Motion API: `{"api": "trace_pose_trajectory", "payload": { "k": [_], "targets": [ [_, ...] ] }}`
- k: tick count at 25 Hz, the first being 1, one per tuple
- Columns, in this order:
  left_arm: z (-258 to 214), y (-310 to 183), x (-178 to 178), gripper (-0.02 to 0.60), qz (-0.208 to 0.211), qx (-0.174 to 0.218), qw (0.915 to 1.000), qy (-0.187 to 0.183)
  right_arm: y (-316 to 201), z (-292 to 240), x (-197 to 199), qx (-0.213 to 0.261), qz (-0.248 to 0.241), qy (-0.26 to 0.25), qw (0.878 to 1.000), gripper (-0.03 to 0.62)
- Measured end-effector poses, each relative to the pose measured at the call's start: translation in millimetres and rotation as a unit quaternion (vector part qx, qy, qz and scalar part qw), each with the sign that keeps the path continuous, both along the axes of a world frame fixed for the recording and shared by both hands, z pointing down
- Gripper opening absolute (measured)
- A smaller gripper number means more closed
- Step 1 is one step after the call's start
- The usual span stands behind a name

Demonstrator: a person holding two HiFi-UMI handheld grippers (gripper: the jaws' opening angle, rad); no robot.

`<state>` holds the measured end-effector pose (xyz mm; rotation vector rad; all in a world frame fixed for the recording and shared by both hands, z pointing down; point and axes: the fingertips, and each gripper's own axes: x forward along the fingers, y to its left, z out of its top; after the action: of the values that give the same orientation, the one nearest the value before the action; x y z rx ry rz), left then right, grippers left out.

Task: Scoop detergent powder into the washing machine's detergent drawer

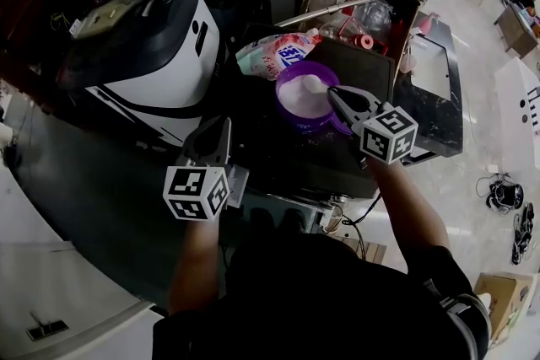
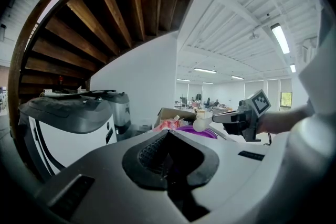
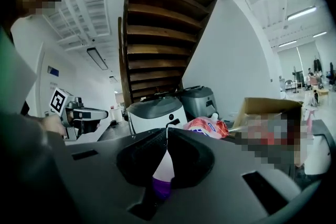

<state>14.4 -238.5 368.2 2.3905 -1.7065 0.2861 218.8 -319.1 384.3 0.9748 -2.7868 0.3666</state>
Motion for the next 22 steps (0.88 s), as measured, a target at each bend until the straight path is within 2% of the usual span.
{"api": "trace_pose_trajectory", "payload": {
  "k": [8, 15, 22],
  "targets": [
    [0, -2, -18, 0.008, 0.005, -0.005, 1.0, 0.004, -19, 19, -27, 0.014, -0.037, 0.121, 0.992, 0.02],
    [2, 0, -30, 0.008, 0.004, -0.006, 0.9999, 0.011, -29, 38, -51, 0.027, -0.083, 0.241, 0.967, 0.02],
    [7, 0, -42, 0.008, 0.003, -0.009, 0.9998, 0.016, -40, 56, -63, 0.026, -0.095, 0.31, 0.946, 0.02]
  ]
}}
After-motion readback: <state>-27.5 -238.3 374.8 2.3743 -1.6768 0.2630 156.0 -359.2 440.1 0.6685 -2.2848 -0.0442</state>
